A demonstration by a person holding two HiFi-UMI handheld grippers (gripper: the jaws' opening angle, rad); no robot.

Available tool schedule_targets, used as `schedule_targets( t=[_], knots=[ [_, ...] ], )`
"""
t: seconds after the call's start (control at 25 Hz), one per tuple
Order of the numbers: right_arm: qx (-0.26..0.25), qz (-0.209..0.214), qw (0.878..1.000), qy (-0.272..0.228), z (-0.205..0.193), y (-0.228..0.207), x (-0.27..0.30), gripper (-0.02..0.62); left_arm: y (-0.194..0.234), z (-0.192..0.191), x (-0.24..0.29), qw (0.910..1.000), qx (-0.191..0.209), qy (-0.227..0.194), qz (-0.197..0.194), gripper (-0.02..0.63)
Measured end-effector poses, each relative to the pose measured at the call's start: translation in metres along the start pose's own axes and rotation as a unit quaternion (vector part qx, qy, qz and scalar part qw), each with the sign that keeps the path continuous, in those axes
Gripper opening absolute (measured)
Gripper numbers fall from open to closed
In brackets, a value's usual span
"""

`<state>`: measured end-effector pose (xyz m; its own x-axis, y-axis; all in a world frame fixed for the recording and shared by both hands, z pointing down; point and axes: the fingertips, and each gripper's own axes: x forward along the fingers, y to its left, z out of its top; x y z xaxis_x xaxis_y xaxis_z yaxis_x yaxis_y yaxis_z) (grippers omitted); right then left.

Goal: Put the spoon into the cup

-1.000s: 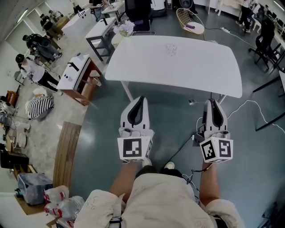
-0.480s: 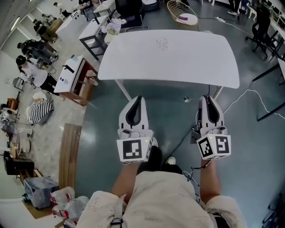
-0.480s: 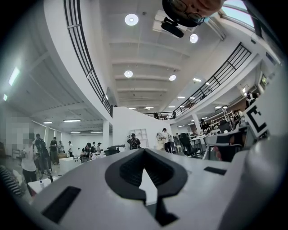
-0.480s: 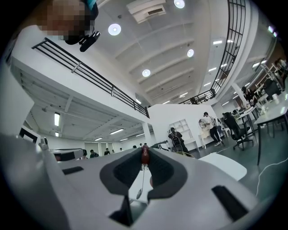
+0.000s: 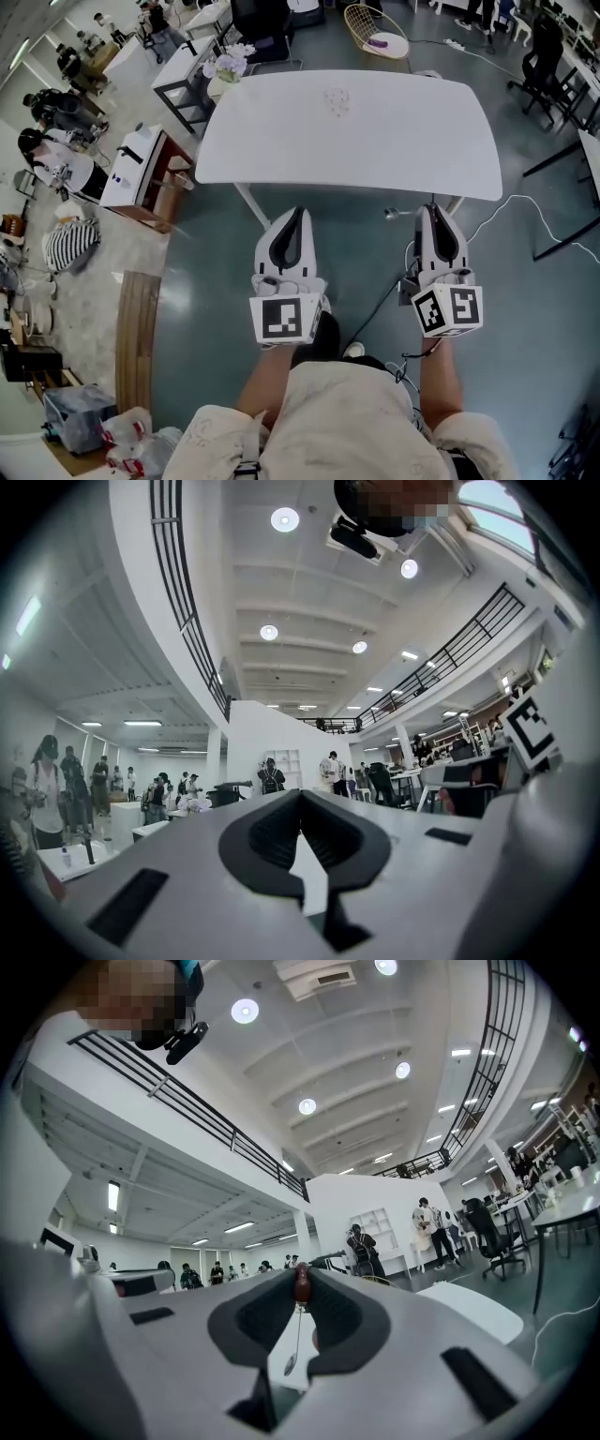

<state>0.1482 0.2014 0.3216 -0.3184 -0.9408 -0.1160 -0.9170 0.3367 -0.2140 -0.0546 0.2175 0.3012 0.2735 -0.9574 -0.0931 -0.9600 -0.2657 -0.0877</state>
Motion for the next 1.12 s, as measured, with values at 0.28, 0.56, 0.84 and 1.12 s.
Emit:
schedule_targets(
  t=[0.28,0.56,0.84,1.12],
  knots=[
    [-0.011,0.003,1.0,0.008,-0.008,0.02,0.08,0.038,0.059,-0.014,0.052,0.9999,-0.015,0.006,0.0,0.003],
    [-0.028,0.007,1.0,0.008,-0.02,0.058,0.16,0.038,0.138,-0.031,0.098,0.9995,-0.031,0.002,0.009,0.003],
    [-0.037,-0.004,0.999,0.009,-0.026,0.074,0.208,0.038,0.182,-0.039,0.13,0.9994,-0.033,0.0,0.002,0.003],
    [-0.038,-0.014,0.999,0.014,-0.032,0.063,0.24,0.038,0.183,-0.048,0.166,0.9995,-0.018,0.006,-0.026,0.003]
  ],
)
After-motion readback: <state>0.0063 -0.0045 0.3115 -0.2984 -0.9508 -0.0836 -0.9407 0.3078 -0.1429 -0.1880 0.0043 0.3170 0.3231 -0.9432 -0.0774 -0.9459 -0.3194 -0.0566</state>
